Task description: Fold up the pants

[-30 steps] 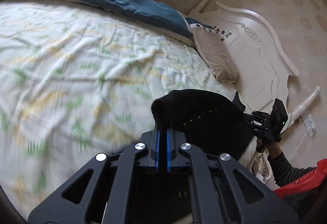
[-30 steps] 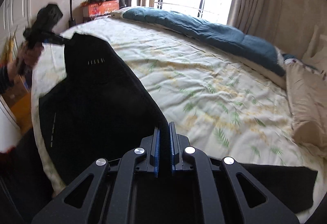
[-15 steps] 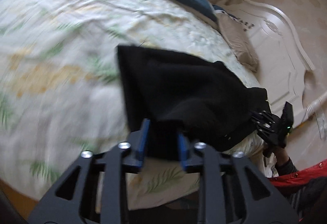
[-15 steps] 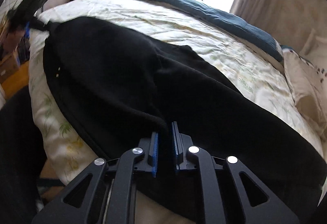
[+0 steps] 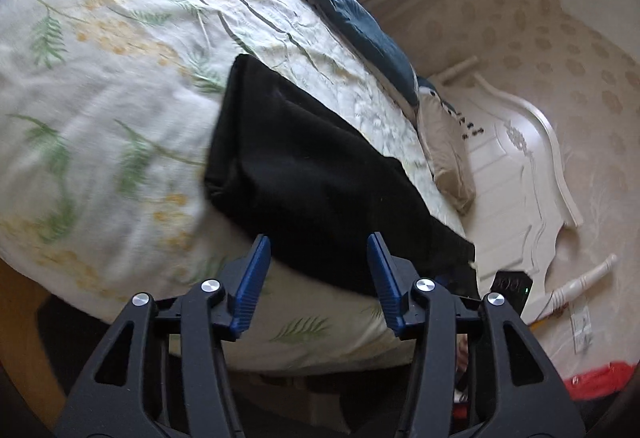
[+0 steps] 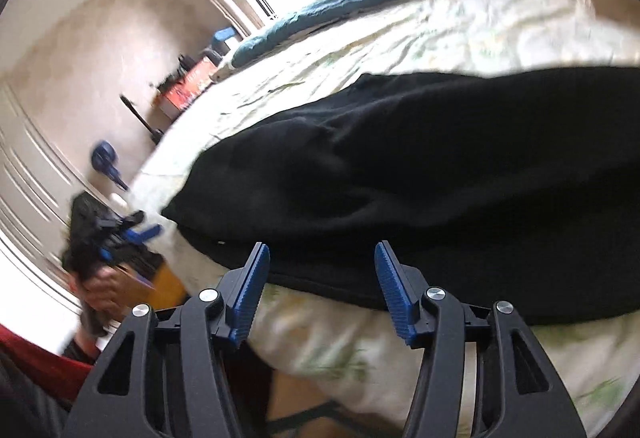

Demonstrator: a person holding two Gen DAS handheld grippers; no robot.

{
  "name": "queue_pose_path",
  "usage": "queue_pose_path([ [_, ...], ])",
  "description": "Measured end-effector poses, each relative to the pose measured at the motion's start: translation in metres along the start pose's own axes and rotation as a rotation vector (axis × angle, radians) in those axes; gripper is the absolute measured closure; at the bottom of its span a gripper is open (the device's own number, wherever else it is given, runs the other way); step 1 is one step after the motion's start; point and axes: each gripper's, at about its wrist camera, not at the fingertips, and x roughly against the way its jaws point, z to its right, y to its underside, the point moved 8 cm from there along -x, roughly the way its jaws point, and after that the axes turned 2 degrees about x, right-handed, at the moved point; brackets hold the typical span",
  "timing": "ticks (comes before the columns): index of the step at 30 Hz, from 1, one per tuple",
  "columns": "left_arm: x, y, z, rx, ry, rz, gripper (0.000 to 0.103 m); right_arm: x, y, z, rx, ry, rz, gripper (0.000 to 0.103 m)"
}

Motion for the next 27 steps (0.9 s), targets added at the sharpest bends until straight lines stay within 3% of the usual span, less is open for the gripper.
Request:
queue_pose_path([
  [7,-0.021,-0.007,-0.014,0.125,0.0,0.03,0.054,-0.017,0.008,-0.004,-0.317,-0.27,0.019,0.045],
  [16,-0.028,-0.012,-0.017,0.173,-0.002,0.081,0.049,-0.032,0.012,-0.001,-0.503,-0.327,0.055,0.044],
  [27,-0.018,0.001,-0.02,0.202,-0.004,0.128,0.049,-0.036,0.024,-0.009,-0.58,-0.274,0.088,0.044],
])
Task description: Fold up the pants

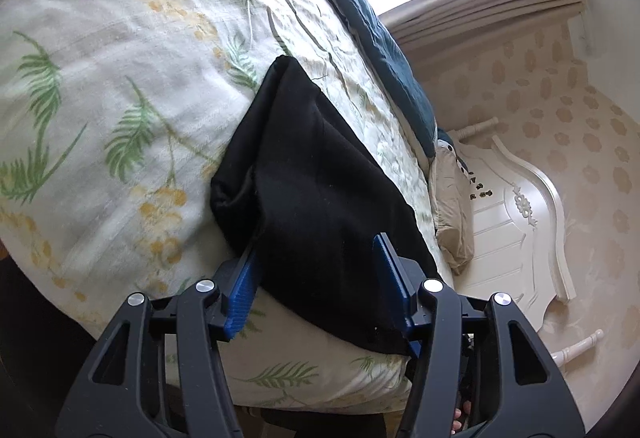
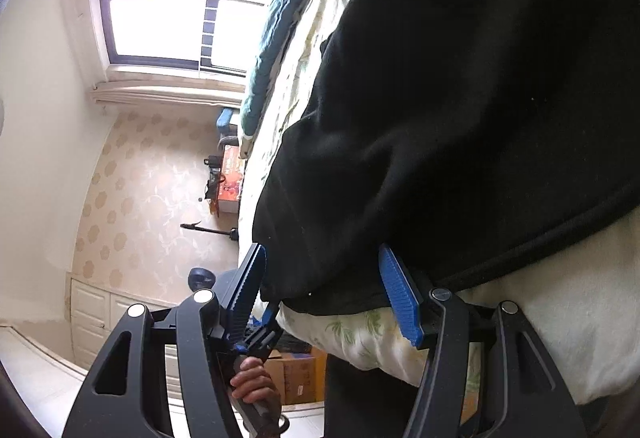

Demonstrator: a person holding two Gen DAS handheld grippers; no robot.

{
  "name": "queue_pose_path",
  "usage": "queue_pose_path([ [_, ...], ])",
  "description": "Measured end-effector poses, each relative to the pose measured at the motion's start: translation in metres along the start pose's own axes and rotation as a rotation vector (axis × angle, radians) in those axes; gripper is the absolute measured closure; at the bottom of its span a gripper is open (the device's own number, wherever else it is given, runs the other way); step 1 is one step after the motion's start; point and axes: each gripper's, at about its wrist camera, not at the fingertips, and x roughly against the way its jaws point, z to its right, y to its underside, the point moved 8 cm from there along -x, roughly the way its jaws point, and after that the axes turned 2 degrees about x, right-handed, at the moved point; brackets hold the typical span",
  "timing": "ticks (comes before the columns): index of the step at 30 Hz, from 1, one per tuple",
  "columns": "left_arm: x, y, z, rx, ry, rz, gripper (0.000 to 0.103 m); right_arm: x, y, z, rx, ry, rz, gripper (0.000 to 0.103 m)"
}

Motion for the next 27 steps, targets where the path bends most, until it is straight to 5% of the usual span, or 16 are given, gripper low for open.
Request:
queue_pose_path([
  [8,-0.013,-0.011,0.009,0.034,-0.005,0.025,0.044,-0.001,-0.012,0.008,-0.02,0.037,0.076,0.044],
  [10,-0.015,-0.011,0.009,0.039,-0.002,0.025,0.084,0.002,-0.01,0.007,-0.007,0.053,0.083,0.046],
  [11,-0.017,-0.01,0.008,0.041,-0.009,0.008,0.092,0.002,-0.006,0.006,-0.006,0.055,0.08,0.046],
  [17,-0.014,-0.014,0.014,0.055,0.003,-0.003,0.095,-0.006,-0.002,0.002,-0.002,0.081,0.101,0.046],
  [18,-0.012,-0.015,0.017,0.059,0.014,-0.002,0.095,-0.008,-0.003,0.0,0.002,0.087,0.103,0.049],
  [22,-0.007,-0.024,0.025,0.066,0.033,0.003,0.095,-0.016,-0.002,0.0,0.025,0.1,0.072,0.089],
  [27,0.0,-0.028,0.031,0.072,0.034,0.008,0.096,-0.004,0.0,-0.013,0.069,0.078,0.073,0.093],
])
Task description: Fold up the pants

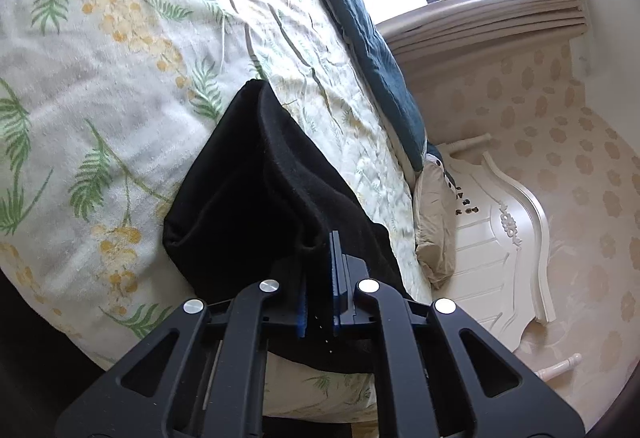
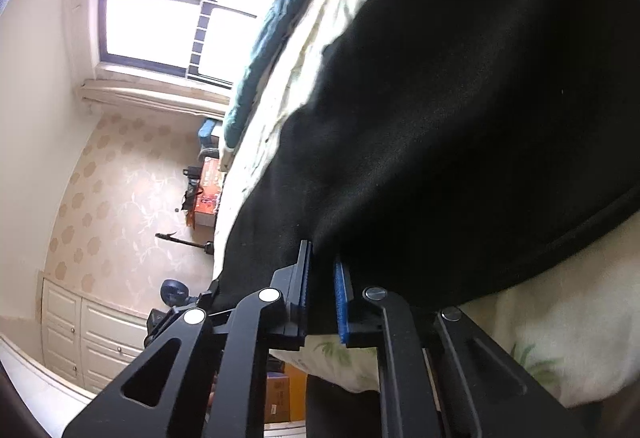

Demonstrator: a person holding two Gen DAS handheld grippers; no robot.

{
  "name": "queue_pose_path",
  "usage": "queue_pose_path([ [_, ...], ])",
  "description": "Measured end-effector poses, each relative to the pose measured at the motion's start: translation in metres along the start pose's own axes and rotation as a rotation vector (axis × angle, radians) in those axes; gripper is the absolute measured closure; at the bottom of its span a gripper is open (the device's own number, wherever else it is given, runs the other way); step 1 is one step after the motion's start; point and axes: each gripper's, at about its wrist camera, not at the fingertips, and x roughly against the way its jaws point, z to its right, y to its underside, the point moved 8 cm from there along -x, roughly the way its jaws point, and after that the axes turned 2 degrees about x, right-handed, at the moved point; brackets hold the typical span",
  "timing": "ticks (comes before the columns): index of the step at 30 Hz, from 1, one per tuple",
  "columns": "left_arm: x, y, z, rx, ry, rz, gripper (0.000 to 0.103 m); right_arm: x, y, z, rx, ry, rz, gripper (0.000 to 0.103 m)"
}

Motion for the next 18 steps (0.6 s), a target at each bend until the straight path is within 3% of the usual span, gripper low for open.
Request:
queue_pose_path([
  [4,0.007,0.003,-0.006,-0.025,-0.037,0.006,0.096,0.01,0.011,-0.006,0.014,-0.008,-0.029,0.093],
  [8,0.005,0.005,-0.037,0.002,-0.099,-0.011,0.096,0.0,0.028,0.024,-0.026,0.04,-0.096,0.093],
  [10,0.002,0.004,-0.054,0.016,-0.12,-0.015,0.096,-0.005,0.03,0.03,-0.053,0.024,-0.103,0.096],
  [14,0.002,0.004,-0.064,0.058,-0.023,-0.031,0.096,-0.005,0.03,0.022,0.011,0.03,-0.106,0.094],
  [18,0.015,0.006,-0.054,-0.042,-0.08,-0.019,0.095,0.01,0.027,0.025,-0.015,0.002,-0.112,0.084],
])
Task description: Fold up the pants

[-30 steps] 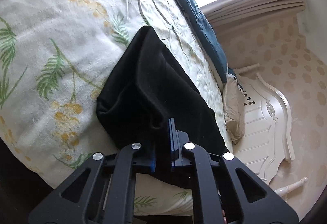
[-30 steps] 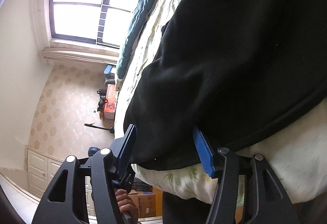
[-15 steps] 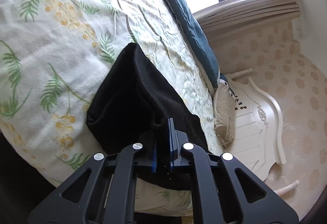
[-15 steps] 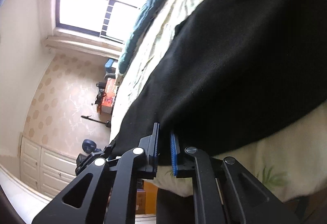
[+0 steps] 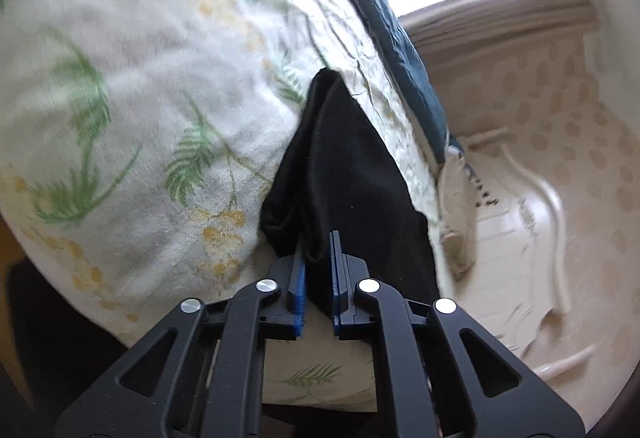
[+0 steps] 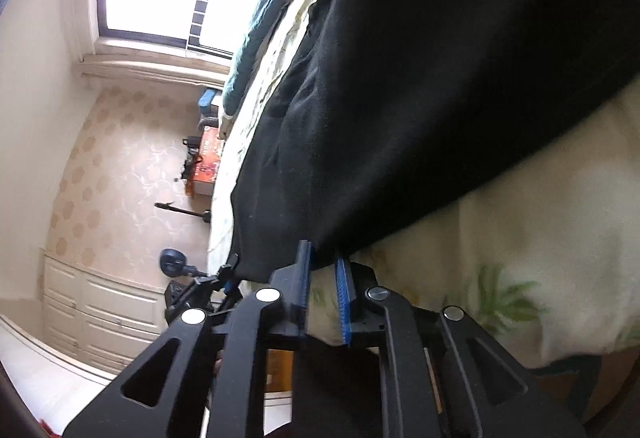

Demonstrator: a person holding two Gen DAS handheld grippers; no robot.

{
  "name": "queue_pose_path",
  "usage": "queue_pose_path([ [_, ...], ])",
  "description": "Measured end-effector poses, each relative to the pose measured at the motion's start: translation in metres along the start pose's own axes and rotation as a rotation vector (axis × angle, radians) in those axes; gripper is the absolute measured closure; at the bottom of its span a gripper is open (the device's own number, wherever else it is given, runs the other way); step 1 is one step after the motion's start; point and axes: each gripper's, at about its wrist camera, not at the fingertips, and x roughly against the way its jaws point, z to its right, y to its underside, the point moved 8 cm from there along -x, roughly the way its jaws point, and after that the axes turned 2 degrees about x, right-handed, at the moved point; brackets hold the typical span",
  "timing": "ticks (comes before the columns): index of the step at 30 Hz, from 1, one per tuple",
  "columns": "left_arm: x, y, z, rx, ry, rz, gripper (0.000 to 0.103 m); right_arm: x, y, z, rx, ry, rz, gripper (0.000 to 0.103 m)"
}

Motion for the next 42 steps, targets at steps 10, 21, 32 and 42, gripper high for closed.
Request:
queue_pose_path([
  [10,0.015,0.019,0.085,-0.39,-0.108,0.039,0.055,0.205,-0.113,0.058,-0.07,0.109,0.491,0.061],
  [21,-0.07,0.006,0.087,-0.277,-0.15,-0.003,0.028,0.366,-0.264,0.195,-0.332,0.318,0.83,0.06],
  [32,-0.077,0.011,0.086,-0.305,-0.177,0.003,0.02,0.367,-0.301,0.212,-0.34,0.397,0.855,0.062],
  [42,-0.082,0.014,0.088,-0.351,-0.199,-0.001,0.016,0.386,-0.285,0.182,-0.274,0.318,0.919,0.099],
])
